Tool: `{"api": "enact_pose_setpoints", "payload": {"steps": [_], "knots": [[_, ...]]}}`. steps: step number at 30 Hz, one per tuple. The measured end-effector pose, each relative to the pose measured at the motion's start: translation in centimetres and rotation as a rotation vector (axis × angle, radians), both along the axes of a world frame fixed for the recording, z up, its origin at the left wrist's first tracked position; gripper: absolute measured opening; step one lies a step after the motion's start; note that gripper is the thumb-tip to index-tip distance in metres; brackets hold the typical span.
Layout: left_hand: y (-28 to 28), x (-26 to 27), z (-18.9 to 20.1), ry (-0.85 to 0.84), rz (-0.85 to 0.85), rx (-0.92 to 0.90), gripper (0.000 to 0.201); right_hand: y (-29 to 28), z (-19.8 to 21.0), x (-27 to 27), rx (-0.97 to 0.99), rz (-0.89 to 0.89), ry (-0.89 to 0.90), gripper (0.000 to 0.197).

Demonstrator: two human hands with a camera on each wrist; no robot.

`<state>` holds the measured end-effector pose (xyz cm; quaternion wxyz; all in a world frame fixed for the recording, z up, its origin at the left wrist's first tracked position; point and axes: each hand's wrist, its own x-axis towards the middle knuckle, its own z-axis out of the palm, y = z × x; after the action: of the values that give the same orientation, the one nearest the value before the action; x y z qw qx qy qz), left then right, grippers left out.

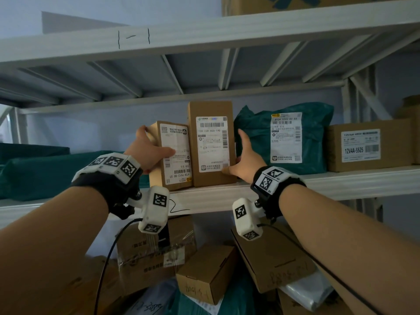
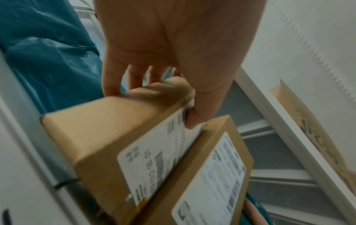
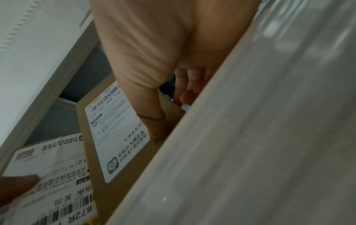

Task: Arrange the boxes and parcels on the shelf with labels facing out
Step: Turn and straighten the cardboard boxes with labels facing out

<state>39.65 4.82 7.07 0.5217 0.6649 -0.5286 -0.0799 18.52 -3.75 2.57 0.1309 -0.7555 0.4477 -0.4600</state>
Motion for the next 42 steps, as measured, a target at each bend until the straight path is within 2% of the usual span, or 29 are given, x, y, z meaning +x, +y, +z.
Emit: {"api": "enact_pose_setpoints", "payload": {"steps": [5,12,15,19,22,25,29,37,42], "knots": [[0.0,-0.5,0.8,-0.169,0.110,-0.060,0.095,-0.1,0.5,0.7,-0.027,-0.003,-0.007,0.130],[-0.4,-1.5,1.2,-0.137,0.117,-0.052,0.097,0.7,2.7,1.6,-0.227,-0.198,-0.035,0.113],[-0.7,-1.9,1.1,-0.140,0.130,-0.033,0.097,1.2,4.3,2.1,-0.305,-0.196,0.064,0.106],[-0.8,-1.9,1.1,-0.177,0.136,-0.033,0.096,1.4,6.6,2.9,-0.293,-0.185,0.319,0.106],[-1.0,-1.8,1.2,-0.182,0.123,-0.023,0.096,1.3,8.6,3.2,-0.327,-0.233,0.425,0.114],[-1.2,-1.6,1.1,-0.177,0.101,-0.012,0.096,0.9,10.5,3.2,-0.278,-0.236,0.516,0.125],[-1.4,-1.6,0.9,-0.150,0.096,-0.028,0.096,0.4,11.6,3.1,-0.230,-0.214,0.582,0.125],[-1.5,-2.2,1.6,-0.162,0.148,-0.086,0.092,0.1,11.2,3.2,-0.358,-0.194,0.611,0.100],[-1.8,-2.3,1.7,-0.178,0.159,-0.102,0.088,-0.6,11.0,3.2,-0.428,-0.168,0.607,0.098]]}}
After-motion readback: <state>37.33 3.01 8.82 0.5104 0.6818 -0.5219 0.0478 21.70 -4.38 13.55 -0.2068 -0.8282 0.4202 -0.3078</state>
